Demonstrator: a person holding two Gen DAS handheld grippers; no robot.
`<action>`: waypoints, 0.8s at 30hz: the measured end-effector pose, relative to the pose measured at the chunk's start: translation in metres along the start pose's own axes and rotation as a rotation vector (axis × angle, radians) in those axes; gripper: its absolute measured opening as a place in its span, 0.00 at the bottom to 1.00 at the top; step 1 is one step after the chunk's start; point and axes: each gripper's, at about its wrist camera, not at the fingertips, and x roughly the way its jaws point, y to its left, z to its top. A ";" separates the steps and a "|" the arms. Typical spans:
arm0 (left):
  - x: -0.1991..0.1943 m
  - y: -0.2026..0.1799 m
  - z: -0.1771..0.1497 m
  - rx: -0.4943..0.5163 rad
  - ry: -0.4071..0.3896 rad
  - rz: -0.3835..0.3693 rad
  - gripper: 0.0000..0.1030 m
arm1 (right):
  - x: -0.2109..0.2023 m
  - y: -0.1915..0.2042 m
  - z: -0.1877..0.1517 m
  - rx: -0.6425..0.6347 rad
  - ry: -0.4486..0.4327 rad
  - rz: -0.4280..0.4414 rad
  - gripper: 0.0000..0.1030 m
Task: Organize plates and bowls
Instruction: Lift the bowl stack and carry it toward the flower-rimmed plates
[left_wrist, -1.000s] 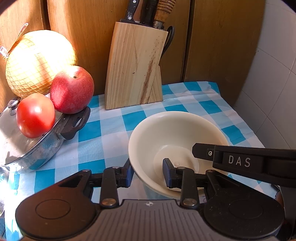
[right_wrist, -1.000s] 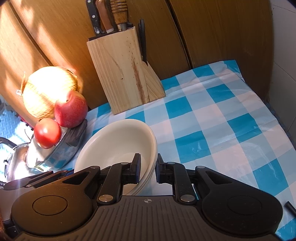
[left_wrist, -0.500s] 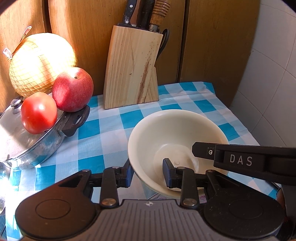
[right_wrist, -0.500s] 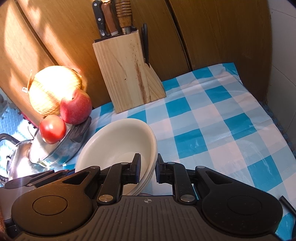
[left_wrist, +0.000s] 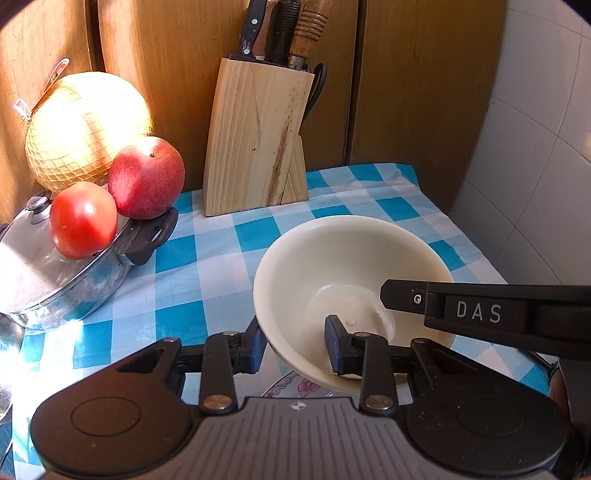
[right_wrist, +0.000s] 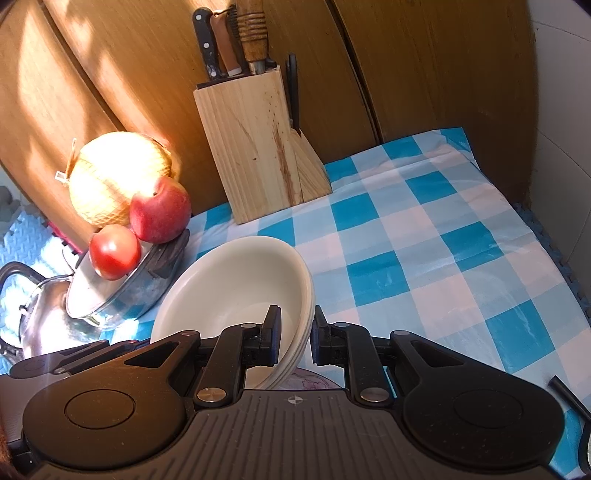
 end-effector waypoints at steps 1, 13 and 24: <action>-0.001 0.000 -0.001 -0.001 0.000 -0.001 0.26 | -0.001 0.000 -0.001 -0.002 0.000 0.000 0.22; -0.010 0.000 -0.006 0.001 -0.004 -0.007 0.26 | -0.010 0.004 -0.009 -0.015 -0.005 -0.002 0.22; -0.021 -0.003 -0.016 0.009 -0.011 -0.012 0.26 | -0.020 0.006 -0.020 -0.016 -0.011 0.001 0.23</action>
